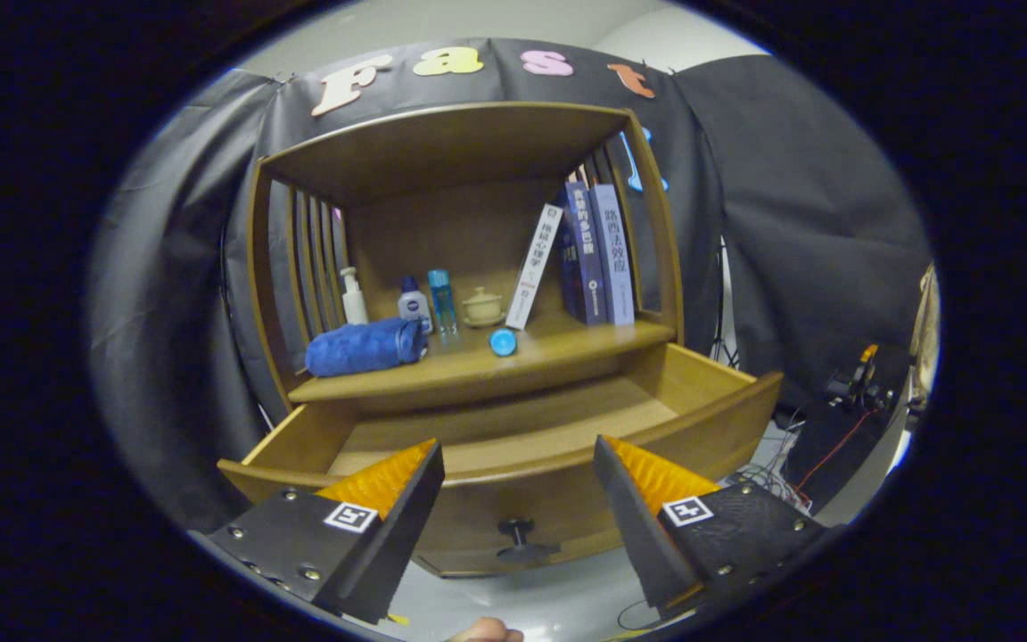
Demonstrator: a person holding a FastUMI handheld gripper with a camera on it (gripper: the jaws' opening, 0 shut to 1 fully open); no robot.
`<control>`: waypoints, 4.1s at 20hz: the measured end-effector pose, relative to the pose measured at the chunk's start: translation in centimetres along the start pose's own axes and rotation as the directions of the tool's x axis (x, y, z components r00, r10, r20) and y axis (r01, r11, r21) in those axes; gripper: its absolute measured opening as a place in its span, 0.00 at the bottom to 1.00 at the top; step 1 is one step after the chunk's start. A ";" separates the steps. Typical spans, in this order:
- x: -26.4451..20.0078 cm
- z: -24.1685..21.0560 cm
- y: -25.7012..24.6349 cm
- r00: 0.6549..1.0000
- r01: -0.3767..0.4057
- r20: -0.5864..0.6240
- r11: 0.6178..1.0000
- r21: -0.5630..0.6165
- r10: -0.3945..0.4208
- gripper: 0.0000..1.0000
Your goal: Pull open the drawer, take out the items inside it, and place them on the countertop above the cabinet.
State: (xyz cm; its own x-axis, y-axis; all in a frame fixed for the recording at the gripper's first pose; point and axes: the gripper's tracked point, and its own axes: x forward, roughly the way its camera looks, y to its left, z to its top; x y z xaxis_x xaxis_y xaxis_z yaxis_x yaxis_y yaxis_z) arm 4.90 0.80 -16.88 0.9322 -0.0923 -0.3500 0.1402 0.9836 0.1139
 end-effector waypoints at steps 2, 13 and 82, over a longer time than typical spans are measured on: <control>0.2 -1.1 0.1 1.000 -0.003 -0.021 0.999 0.036 0.004 1.00; 0.5 -2.9 0.7 0.997 -0.073 -0.024 0.996 0.056 0.074 0.99; 17.4 -0.2 1.6 0.972 -0.201 -0.097 0.973 0.112 0.212 0.99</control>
State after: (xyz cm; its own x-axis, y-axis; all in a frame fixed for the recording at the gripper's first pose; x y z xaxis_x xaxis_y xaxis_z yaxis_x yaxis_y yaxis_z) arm 21.26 0.75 -22.95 0.9038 0.1337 -0.4065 -0.0135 0.9584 0.2851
